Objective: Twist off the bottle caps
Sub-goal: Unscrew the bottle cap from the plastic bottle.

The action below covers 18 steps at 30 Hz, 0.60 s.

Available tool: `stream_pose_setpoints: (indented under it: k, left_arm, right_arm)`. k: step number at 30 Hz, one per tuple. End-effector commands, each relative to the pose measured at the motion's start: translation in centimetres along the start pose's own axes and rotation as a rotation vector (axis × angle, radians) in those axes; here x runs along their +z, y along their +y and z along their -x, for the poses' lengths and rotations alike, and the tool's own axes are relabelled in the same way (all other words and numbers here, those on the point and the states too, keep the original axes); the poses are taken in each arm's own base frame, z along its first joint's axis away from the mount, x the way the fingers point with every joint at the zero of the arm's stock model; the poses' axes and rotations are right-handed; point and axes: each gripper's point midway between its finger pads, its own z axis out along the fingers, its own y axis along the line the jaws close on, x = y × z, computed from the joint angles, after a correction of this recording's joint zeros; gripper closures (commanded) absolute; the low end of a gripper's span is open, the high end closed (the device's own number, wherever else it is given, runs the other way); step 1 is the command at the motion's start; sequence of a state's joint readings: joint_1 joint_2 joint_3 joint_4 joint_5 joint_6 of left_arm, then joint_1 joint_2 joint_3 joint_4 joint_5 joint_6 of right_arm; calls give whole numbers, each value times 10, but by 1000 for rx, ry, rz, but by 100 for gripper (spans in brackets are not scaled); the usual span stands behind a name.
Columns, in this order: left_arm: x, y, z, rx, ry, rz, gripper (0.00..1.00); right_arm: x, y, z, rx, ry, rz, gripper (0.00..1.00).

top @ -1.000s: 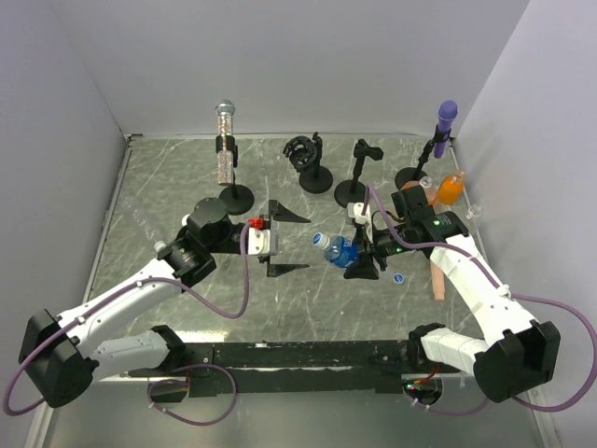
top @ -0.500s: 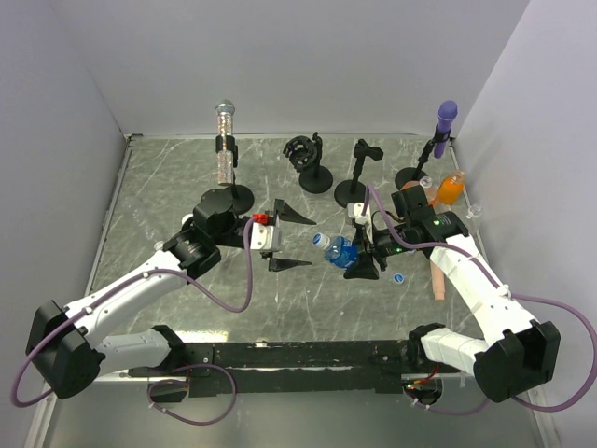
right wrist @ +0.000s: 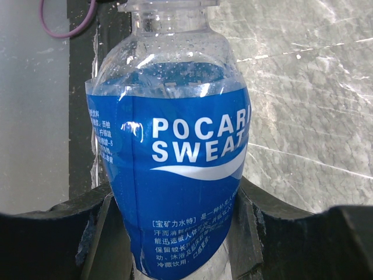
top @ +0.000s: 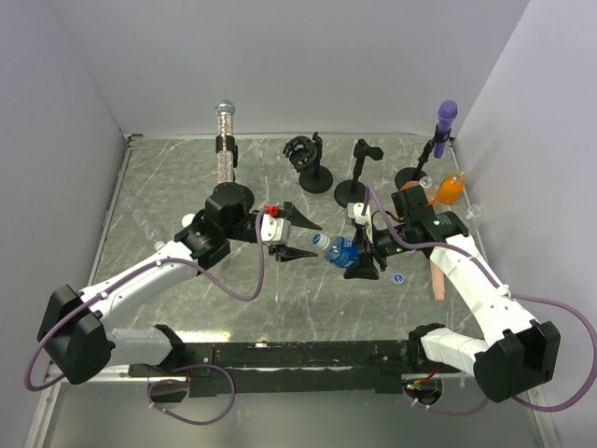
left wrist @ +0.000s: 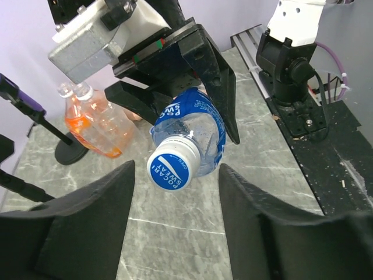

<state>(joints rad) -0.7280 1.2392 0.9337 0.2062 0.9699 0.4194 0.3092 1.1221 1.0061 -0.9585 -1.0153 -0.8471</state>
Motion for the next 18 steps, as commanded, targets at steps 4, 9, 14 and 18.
stream_pose_setpoints:
  k: [4,9,14,18]
  left_arm:
    - [3,8,25,55,-58,-22,47]
    - [4,8,27,48,-68,-25,49]
    - [5,7,25,28,-68,-32,52]
    - [6,7,26,12,-69,-37,56]
  right_arm:
    - [0,5,10,-51,-38,20,73]
    - [0,5,11,-51,-39,23,73]
    - [0,5,11,-50,-40,24,73]
    - [0,5,11,-50,-40,24,73]
